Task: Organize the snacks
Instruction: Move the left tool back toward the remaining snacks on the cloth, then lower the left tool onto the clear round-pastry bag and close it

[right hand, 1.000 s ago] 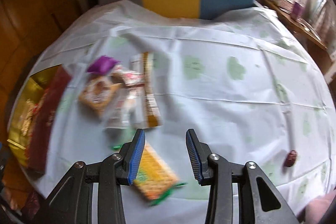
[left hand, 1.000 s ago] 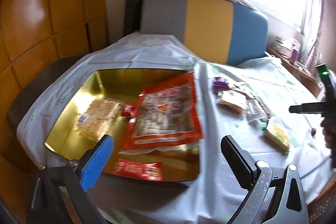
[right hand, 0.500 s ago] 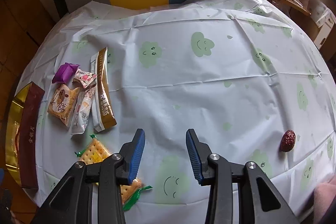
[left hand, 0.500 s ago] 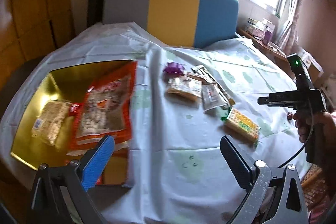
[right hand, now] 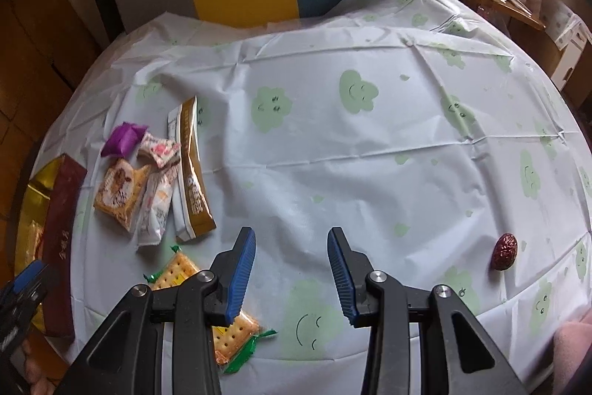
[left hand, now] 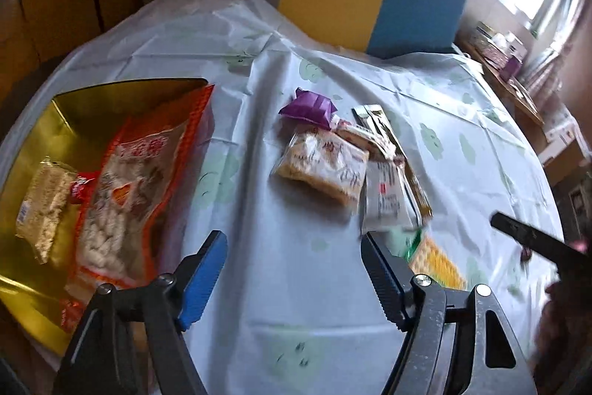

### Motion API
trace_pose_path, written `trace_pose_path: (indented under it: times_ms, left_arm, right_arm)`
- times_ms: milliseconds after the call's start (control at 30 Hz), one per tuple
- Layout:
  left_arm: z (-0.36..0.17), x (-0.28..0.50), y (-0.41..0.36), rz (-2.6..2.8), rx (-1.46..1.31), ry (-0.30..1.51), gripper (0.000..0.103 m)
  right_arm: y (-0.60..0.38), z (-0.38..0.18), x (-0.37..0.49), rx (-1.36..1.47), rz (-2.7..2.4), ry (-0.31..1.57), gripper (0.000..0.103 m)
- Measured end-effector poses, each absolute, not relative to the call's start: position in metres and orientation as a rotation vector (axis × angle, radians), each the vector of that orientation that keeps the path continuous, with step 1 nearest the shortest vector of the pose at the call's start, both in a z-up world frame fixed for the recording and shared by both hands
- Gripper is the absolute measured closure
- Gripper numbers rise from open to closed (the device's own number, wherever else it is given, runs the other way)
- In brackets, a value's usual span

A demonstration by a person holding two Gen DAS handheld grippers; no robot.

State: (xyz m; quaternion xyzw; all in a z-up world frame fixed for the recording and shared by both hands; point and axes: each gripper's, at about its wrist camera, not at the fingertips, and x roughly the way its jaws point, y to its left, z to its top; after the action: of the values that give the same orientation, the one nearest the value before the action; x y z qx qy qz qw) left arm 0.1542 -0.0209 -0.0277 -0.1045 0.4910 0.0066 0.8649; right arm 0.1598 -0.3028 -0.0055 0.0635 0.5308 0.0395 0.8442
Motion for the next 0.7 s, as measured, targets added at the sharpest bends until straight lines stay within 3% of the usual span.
trace_pose_path:
  times_ms: [300,433,500,700]
  left_arm:
    - [-0.055,0.212,-0.024,0.124,-0.361,1.153,0.026]
    - [-0.061,0.231,-0.024,0.194,-0.414,1.161,0.026]
    - [-0.063,0.238,-0.023,0.223,-0.449,1.159,0.019]
    - [-0.069,0.261,-0.034,0.291,-0.434,1.166,0.019]
  right_arm:
    - [-0.313,-0.002,0.163,0.195,0.067,1.113,0.062]
    - [-0.312,-0.001,0.163,0.198,0.080,1.114,0.062]
    - [-0.310,-0.001,0.163,0.196,0.088,1.111,0.062]
    - [-0.310,0.002,0.163,0.211,0.111,1.103,0.062]
